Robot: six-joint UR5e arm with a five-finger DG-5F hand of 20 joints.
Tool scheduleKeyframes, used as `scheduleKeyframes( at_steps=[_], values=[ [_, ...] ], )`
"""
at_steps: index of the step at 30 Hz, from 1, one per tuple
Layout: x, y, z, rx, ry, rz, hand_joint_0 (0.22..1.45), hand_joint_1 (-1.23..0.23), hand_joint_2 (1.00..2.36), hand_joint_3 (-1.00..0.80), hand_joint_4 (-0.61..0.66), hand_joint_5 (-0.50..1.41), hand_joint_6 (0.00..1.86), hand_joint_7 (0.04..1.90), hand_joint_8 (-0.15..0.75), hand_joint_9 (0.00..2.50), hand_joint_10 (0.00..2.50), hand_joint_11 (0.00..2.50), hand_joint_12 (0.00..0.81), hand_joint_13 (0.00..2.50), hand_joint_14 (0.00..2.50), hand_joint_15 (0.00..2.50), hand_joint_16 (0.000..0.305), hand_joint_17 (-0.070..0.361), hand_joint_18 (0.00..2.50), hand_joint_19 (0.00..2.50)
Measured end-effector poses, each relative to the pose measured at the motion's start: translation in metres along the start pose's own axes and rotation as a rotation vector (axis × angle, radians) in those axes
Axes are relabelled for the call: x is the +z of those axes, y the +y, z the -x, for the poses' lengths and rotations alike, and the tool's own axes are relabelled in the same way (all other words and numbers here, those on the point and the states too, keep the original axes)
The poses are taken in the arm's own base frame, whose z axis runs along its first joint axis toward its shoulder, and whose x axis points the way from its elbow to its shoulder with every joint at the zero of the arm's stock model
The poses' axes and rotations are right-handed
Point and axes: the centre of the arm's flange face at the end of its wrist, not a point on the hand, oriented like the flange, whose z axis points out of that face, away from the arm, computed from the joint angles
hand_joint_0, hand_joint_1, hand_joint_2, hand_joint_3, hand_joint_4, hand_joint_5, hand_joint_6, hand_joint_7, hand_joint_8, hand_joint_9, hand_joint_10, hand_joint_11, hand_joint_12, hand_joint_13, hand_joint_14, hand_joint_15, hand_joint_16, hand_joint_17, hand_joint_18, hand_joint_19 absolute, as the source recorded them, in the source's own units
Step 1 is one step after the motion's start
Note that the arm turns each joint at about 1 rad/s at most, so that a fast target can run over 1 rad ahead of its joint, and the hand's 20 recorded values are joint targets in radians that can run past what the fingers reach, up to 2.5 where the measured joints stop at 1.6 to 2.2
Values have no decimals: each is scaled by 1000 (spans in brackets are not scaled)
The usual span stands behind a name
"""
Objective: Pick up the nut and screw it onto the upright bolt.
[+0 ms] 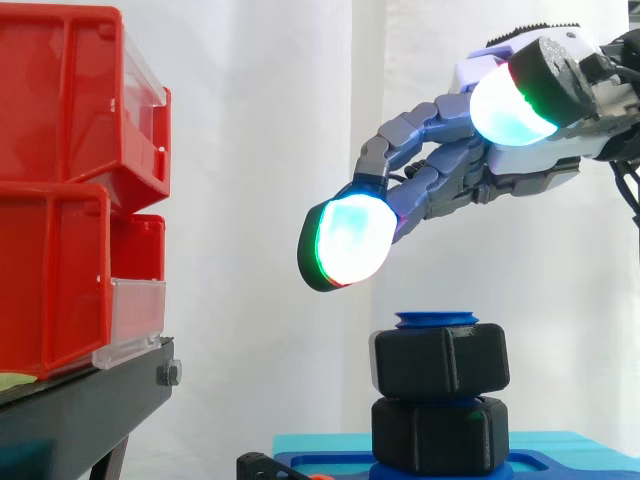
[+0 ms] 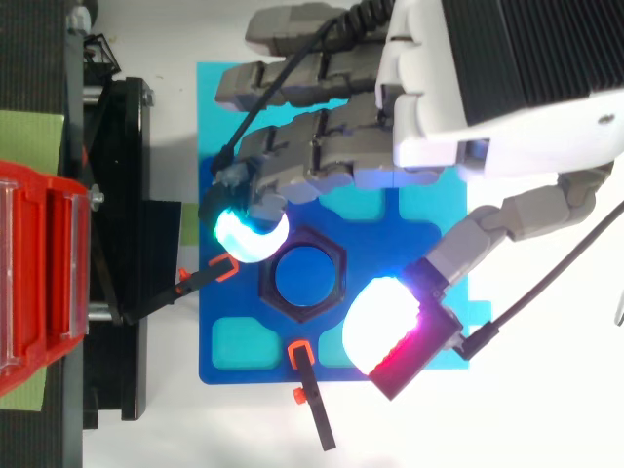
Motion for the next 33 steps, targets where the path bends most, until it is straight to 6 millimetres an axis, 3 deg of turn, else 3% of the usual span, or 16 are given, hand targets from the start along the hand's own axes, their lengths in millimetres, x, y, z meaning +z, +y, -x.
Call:
scheduleKeyframes(
  at_steps=[33],
  values=[
    [15, 0, -27, -22, -50, 40, 418, -249, 1000, -500, 130, -197, 501, 592, 263, 389, 0, 0, 404, 110, 0, 0, 62, 139, 0, 0]
  ],
)
